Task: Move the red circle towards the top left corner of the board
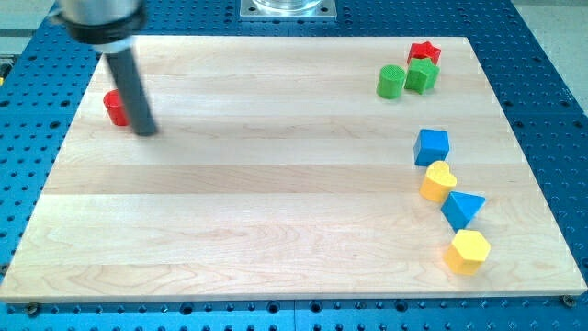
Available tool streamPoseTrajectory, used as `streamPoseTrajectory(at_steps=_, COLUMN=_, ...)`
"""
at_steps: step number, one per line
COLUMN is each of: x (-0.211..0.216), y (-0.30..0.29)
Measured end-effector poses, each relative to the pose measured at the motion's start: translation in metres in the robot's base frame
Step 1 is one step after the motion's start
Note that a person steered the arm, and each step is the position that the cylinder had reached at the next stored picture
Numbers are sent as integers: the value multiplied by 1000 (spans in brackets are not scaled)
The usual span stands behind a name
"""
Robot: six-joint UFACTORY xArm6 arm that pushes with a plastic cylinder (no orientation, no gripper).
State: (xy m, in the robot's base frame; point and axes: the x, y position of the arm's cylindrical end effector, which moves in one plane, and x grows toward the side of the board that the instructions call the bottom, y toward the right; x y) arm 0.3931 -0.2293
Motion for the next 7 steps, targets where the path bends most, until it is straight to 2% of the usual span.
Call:
streamPoseTrajectory(at_steps=2, x=-48, y=-12)
streamPoseTrajectory(at_steps=3, x=-17, y=-30)
streamPoseTrajectory(at_steps=4, x=-47, y=-49)
streamPoseTrajectory(at_steps=5, x=-81, y=-9)
streamPoseTrajectory(at_steps=7, x=-100, y=58)
